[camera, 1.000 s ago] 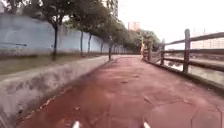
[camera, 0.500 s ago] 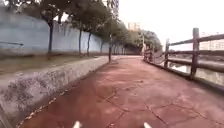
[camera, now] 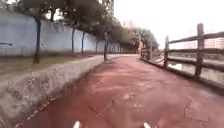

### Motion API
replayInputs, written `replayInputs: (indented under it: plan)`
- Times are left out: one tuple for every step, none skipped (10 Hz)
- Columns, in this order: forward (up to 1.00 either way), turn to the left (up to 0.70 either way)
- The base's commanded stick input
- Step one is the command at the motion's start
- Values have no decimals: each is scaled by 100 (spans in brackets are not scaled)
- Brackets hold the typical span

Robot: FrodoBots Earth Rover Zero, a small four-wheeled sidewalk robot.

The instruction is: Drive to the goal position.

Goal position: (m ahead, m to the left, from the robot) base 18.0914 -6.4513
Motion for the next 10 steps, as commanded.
replayInputs:
  plan:
    - [70,0]
    - [70,0]
    - [70,0]
    - [70,0]
    - [70,0]
    - [70,0]
    - [70,0]
    - [70,0]
    - [70,0]
    - [70,0]
